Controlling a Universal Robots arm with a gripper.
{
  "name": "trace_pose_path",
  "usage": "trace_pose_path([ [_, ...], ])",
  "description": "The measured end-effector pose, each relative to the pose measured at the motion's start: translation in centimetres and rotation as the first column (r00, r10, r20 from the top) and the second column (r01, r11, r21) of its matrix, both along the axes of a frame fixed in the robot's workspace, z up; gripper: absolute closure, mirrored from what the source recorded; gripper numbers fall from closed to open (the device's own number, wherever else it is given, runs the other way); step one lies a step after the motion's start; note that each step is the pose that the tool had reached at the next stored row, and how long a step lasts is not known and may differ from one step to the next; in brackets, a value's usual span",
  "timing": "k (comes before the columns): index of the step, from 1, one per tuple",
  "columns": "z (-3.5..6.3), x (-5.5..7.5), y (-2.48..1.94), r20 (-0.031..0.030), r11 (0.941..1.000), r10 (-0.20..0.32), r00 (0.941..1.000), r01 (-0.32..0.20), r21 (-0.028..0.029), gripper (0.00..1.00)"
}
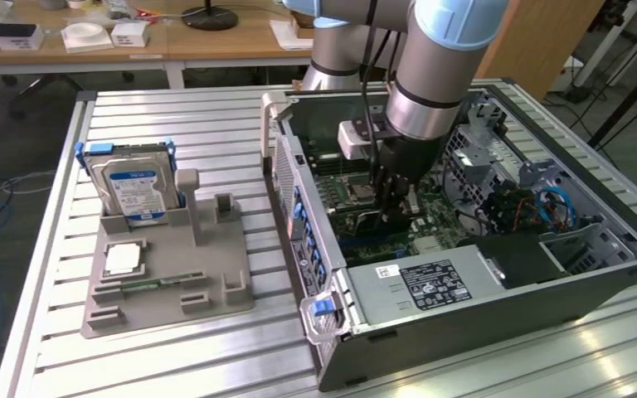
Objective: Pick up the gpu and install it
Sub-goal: 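Insert the gpu into the slot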
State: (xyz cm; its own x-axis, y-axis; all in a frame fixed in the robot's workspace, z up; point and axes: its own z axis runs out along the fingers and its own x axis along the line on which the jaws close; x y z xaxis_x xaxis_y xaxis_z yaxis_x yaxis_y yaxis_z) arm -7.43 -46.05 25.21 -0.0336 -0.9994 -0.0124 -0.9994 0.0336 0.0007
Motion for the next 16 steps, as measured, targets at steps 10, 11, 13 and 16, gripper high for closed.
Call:
trace_pose_path([
  [10, 0.07, -0.01, 0.11, -0.0008, 1.0, 0.007, 1.0, -0.007, -0.0011, 0.74],
  [11, 0.06, -0.01, 0.11, -0.0008, 1.0, 0.007, 1.0, -0.007, -0.001, 0.74],
  [13, -0.04, -0.01, 0.12, -0.0006, 1.0, 0.007, 1.0, -0.007, -0.0005, 0.74],
  [16, -0.25, -0.01, 0.11, -0.0008, 1.0, 0.007, 1.0, -0.007, -0.0009, 0.74],
])
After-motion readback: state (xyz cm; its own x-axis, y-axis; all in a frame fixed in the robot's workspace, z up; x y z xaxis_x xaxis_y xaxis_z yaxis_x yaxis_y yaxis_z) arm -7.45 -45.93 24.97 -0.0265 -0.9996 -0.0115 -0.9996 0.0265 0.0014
